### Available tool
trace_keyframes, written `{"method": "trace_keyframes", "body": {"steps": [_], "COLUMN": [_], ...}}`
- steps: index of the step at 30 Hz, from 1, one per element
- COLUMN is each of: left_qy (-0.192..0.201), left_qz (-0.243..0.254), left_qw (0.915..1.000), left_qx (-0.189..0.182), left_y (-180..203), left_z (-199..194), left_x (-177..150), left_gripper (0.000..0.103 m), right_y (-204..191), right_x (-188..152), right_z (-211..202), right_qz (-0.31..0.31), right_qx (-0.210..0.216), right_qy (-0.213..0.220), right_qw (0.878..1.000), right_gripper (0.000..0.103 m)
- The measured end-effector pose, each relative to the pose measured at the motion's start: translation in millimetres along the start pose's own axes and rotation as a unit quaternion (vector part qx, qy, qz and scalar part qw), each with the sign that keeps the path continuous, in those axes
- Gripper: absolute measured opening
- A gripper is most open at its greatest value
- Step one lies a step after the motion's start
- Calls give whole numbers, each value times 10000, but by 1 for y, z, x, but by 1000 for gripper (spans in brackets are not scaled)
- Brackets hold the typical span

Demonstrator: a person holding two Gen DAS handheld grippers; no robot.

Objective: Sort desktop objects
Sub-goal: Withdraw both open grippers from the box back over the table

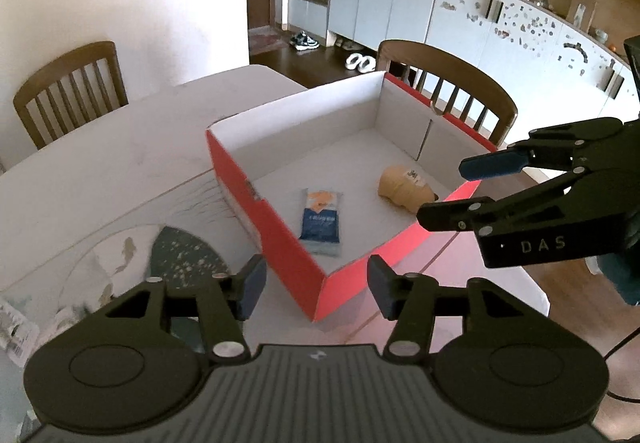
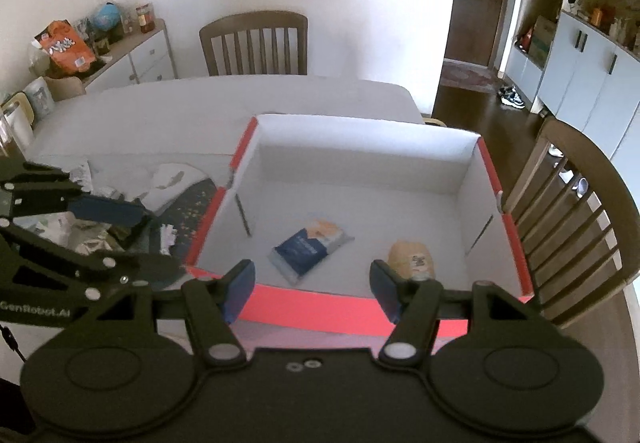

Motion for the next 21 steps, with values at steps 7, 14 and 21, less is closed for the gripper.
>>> {"method": "trace_keyframes", "body": {"steps": [7,14,21], "left_qy": [172,239,330], "left_qz": [-18,-121,-283], "left_qw": [9999,9996,9990], "left_qx": [-7,-106,-99], "left_y": [-17,-38,-65], "left_z": [-19,-34,-49], "left_x": [-31,-67,-97], "left_gripper": [61,66,79], "right_y": [-37,-75,-106], "right_x": [-11,-21,-31], "right_z": [-6,-7,-7], "right_qz": [34,73,117], "right_qx": [-27,123,175], "right_qy": [214,261,269], "right_qw": [9998,9996,9994], "right_gripper": [64,65,69]}}
Point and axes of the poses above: each gripper's, at about its wrist camera, not at the fingertips, and z roughly the way its jaws point, y to its right, x to its top, the point moved 8 cm from there along z, roughly the way its jaws point, and after that the axes turned 11 degrees about -y, right-handed, at the moved point
